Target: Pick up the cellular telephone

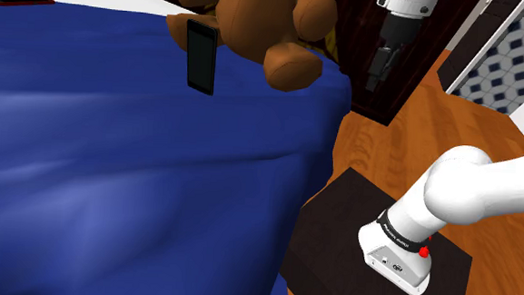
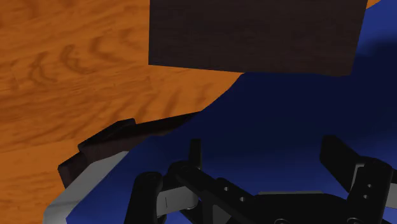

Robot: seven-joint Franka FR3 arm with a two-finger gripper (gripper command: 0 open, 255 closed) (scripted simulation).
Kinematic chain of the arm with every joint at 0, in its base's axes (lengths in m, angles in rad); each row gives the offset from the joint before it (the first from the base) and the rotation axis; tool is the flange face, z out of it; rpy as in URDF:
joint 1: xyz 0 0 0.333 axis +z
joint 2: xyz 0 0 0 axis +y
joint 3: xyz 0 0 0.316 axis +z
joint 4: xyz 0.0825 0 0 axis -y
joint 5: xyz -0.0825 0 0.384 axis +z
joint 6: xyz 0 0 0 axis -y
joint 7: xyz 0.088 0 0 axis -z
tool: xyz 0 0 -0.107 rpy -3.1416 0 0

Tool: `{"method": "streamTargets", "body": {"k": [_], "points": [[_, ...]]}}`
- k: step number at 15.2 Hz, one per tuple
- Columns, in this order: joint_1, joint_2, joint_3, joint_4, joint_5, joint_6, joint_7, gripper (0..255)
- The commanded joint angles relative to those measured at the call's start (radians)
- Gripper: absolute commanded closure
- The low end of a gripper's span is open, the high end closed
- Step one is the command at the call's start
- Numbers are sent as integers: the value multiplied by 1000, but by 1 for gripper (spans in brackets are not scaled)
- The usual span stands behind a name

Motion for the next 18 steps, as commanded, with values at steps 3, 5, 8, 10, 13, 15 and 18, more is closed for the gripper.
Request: {"method": "streamTargets", "body": {"k": [3,5,8,10,13,15,18], "points": [[14,42,33,33,32,13,38,0],[27,86,65,70,60,25,75,0],[43,156,111,133,96,42,130,0],[52,205,142,180,116,52,166,0],[64,283,186,258,138,64,220,0],[71,337,215,315,148,69,256,0],[81,423,257,410,154,73,311,0]]}}
